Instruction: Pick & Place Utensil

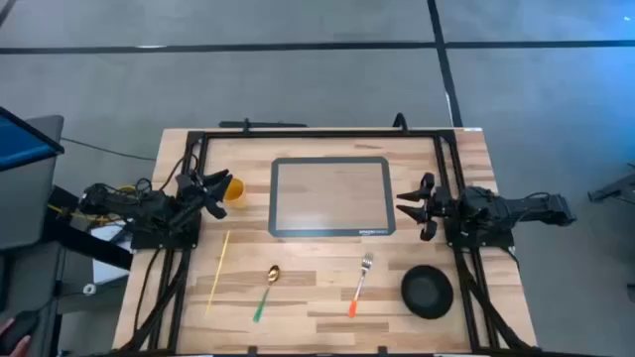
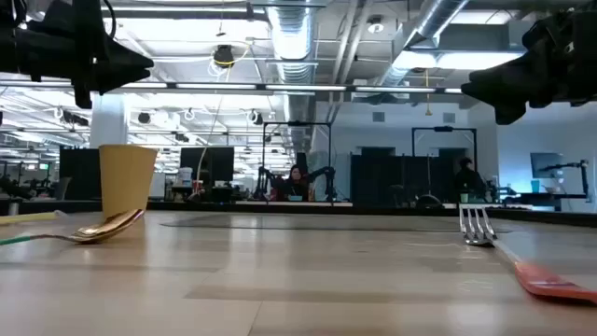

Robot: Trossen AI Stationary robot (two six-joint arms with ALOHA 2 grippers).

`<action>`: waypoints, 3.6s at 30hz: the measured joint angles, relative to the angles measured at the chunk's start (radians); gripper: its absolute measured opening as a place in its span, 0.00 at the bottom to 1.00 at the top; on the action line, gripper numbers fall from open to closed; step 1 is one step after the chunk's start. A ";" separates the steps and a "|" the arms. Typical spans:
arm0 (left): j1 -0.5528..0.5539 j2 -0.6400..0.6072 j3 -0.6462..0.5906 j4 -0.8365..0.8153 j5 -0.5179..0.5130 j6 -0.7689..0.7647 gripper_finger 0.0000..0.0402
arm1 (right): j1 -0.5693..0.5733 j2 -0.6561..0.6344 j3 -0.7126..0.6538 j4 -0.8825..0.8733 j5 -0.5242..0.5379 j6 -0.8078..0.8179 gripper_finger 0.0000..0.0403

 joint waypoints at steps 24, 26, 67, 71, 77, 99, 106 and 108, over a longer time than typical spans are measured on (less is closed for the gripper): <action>0.000 0.000 0.000 0.000 0.000 0.000 0.29 | 0.000 0.000 0.000 0.000 0.000 0.000 0.35; 0.000 0.000 0.000 0.000 0.000 0.000 0.29 | 0.000 0.000 0.000 0.000 0.000 0.000 0.35; 0.000 0.000 0.000 0.000 0.000 0.000 0.29 | 0.000 0.000 0.000 0.000 0.000 0.000 0.35; 0.000 0.000 0.000 0.000 0.000 0.000 0.29 | 0.000 0.000 0.000 0.000 0.000 0.000 0.35; 0.000 0.000 0.000 0.000 0.000 0.000 0.29 | 0.000 0.000 0.000 0.000 0.000 0.000 0.35; 0.000 0.000 0.000 0.000 0.000 0.000 0.29 | 0.000 0.000 0.000 0.000 0.000 0.000 0.35; 0.000 0.000 0.000 0.000 0.000 0.000 0.29 | 0.000 0.000 -0.001 0.027 0.004 0.089 0.35; 0.000 0.000 0.000 0.004 0.000 0.006 0.29 | -0.002 0.000 -0.001 0.055 0.005 0.092 0.35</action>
